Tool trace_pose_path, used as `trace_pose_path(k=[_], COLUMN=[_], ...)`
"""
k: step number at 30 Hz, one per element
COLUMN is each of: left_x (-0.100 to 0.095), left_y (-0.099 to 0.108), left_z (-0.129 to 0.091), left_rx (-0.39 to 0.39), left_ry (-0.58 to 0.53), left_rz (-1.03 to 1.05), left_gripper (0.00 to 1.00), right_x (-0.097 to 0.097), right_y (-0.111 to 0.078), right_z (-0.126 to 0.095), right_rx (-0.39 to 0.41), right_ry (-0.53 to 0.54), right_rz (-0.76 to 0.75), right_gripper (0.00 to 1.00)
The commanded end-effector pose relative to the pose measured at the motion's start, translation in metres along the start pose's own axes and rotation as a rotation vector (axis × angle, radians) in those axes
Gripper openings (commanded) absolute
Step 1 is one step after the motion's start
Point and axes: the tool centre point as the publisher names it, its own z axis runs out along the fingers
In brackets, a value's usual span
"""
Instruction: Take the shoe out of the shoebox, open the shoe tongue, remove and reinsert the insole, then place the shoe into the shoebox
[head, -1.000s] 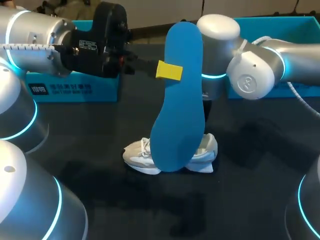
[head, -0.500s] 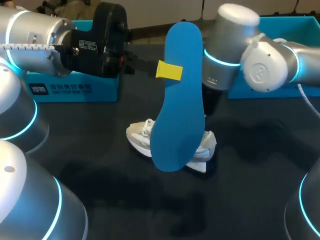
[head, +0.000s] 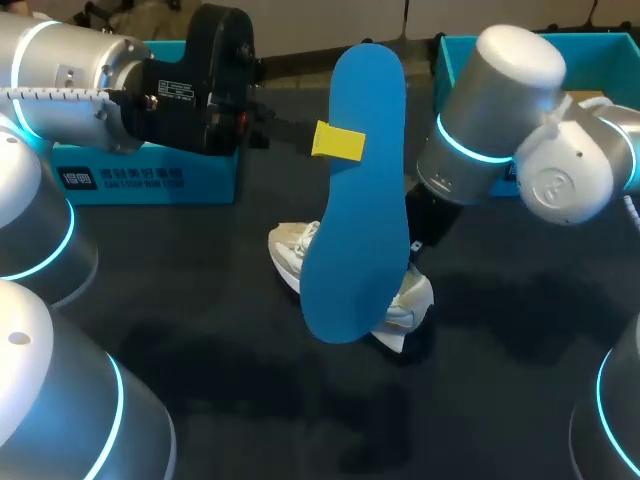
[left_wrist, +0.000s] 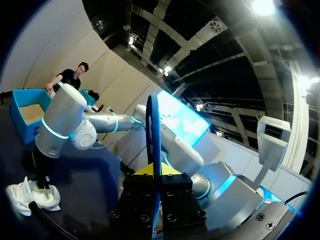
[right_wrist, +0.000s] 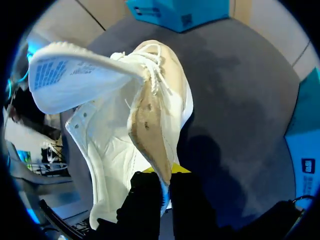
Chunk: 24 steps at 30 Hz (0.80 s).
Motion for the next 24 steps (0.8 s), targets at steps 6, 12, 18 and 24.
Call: trace_pose_path(k=[6,12,18,24], left_x=[0.000,0.000,0.000,0.000], left_y=[0.001,0.001,0.001,0.001], left_z=[0.000,0.000,0.000,0.000], left_rx=[-0.001,-0.001,-0.001,-0.001], left_ry=[-0.001,-0.001,-0.001,-0.001], left_rz=[0.000,0.000,0.000,0.000], left_gripper=[0.00,0.00,0.00,0.00], right_x=[0.004,0.004,0.007,0.014], right_y=[-0.009,-0.009,-0.019,-0.017], right_z=[-0.005,-0.005,-0.007,-0.013], right_rx=[-0.067,-0.067,-0.050,-0.084], right_ry=[-0.010,-0.010,-0.062,-0.122], right_rz=[0.002,0.002,0.156,0.325], right_gripper=[0.00,0.00,0.00,0.00])
